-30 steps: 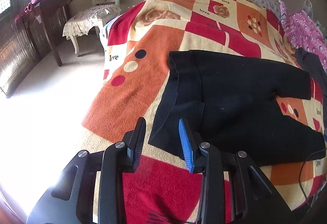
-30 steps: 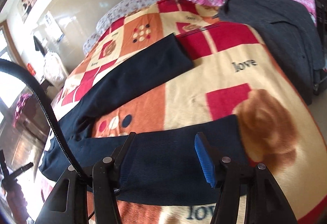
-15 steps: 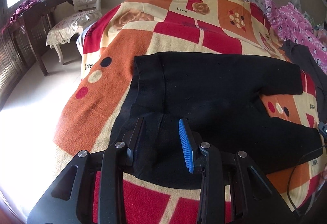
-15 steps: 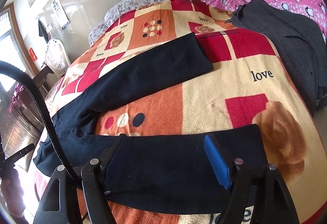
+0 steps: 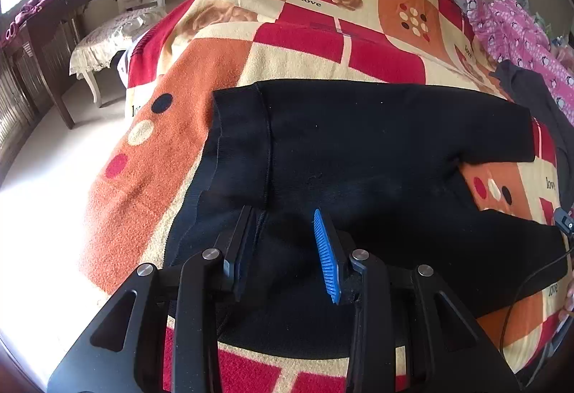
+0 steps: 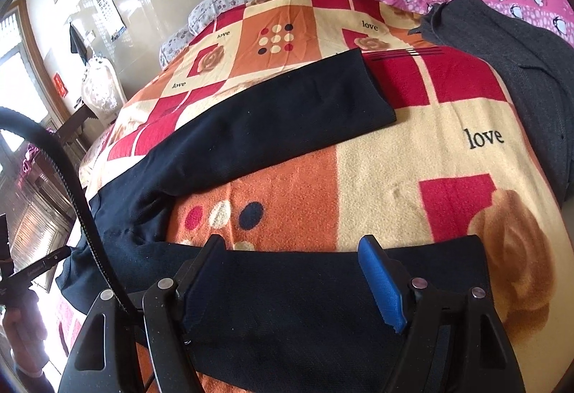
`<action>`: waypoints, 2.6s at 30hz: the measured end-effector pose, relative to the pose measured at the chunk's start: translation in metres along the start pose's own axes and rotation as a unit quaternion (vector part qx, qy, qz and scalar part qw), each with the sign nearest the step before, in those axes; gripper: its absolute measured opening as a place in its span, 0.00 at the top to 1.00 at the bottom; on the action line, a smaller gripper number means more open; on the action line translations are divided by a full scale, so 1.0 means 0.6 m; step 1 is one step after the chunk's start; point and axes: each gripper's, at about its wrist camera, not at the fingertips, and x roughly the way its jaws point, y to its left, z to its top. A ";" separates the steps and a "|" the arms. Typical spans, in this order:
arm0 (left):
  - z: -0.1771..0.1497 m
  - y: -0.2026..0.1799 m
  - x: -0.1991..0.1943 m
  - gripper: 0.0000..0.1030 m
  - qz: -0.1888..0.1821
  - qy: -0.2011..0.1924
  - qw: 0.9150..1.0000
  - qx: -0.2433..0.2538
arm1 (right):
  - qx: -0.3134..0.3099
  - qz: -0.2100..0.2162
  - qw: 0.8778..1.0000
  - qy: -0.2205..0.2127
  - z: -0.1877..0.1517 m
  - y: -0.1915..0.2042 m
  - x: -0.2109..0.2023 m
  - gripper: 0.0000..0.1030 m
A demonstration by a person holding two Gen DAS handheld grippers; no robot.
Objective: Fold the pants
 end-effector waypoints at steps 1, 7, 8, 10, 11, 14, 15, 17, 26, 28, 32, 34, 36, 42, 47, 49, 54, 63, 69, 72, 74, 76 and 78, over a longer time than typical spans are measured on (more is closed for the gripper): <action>0.001 0.001 0.003 0.68 -0.002 0.002 1.000 -0.002 | -0.001 0.001 1.000 0.001 0.002 0.001 0.003 0.28; 0.017 0.016 0.022 0.68 -0.029 0.015 0.999 -0.007 | -0.009 -0.004 1.000 0.004 0.020 -0.002 0.016 0.28; 0.024 0.022 0.025 0.68 -0.034 0.016 0.999 -0.008 | -0.008 -0.005 1.000 0.008 0.023 -0.004 0.018 0.28; 0.038 0.037 0.031 0.65 -0.034 0.019 0.999 -0.017 | -0.004 -0.008 1.000 0.014 0.032 -0.011 0.024 0.28; 0.046 0.046 0.036 0.63 -0.036 0.021 0.999 -0.020 | -0.004 -0.008 1.000 0.014 0.034 -0.013 0.025 0.28; 0.080 0.073 0.056 0.63 -0.041 0.027 0.999 -0.022 | -0.009 -0.008 1.000 0.015 0.044 -0.017 0.032 0.28; 0.097 0.083 0.068 0.63 -0.042 0.032 0.998 -0.020 | -0.012 -0.006 1.000 0.015 0.049 -0.017 0.035 0.28; 0.121 0.094 0.086 0.63 -0.048 0.039 0.998 -0.017 | -0.018 0.001 1.000 0.015 0.063 -0.017 0.042 0.28; 0.231 0.092 0.174 0.63 -0.103 0.060 0.990 0.071 | -0.031 0.029 0.999 0.009 0.147 -0.058 0.070 0.28; 0.243 0.086 0.190 0.63 -0.113 0.066 0.987 0.089 | -0.035 0.038 0.999 0.004 0.168 -0.071 0.071 0.28; 0.245 0.063 0.216 0.63 -0.117 0.078 0.981 0.133 | -0.042 0.032 0.999 -0.005 0.215 -0.107 0.077 0.28; 0.235 0.047 0.224 0.63 -0.094 0.071 0.980 0.163 | -0.051 0.015 0.999 -0.010 0.235 -0.122 0.081 0.28; 0.225 0.038 0.234 0.63 -0.092 0.078 0.976 0.182 | -0.058 -0.005 0.998 -0.012 0.255 -0.140 0.089 0.28; 0.219 0.041 0.235 0.60 -0.093 0.055 0.977 0.184 | -0.035 0.010 0.999 -0.015 0.308 -0.180 0.130 0.28; 0.216 0.044 0.236 0.53 -0.100 0.051 0.978 0.177 | -0.070 -0.007 0.997 -0.006 0.326 -0.150 0.181 0.28; 0.214 0.043 0.237 0.50 -0.102 0.046 0.978 0.175 | -0.080 -0.014 0.997 -0.003 0.327 -0.138 0.199 0.27; 0.201 0.032 0.229 0.49 -0.097 0.024 0.976 0.192 | -0.134 -0.022 0.991 -0.017 0.320 -0.100 0.212 0.35; 0.201 0.014 0.227 0.88 -0.078 0.026 0.971 0.223 | -0.200 -0.094 0.974 -0.057 0.290 -0.052 0.193 0.93; 0.196 0.009 0.200 0.93 -0.061 0.003 0.975 0.215 | -0.208 -0.111 0.969 -0.069 0.278 -0.050 0.157 0.94; 0.193 0.000 0.172 0.93 -0.054 -0.020 0.973 0.224 | -0.212 -0.122 0.967 -0.070 0.274 -0.047 0.144 0.94; 0.190 -0.005 0.149 0.93 -0.050 -0.034 0.972 0.228 | -0.214 -0.128 0.966 -0.072 0.269 -0.046 0.132 0.94; 0.186 -0.010 0.125 0.93 -0.055 -0.046 0.971 0.229 | -0.214 -0.129 0.965 -0.077 0.266 -0.047 0.116 0.94; 0.181 -0.011 0.099 0.93 -0.063 -0.059 0.970 0.228 | -0.212 -0.130 0.965 -0.082 0.261 -0.050 0.095 0.94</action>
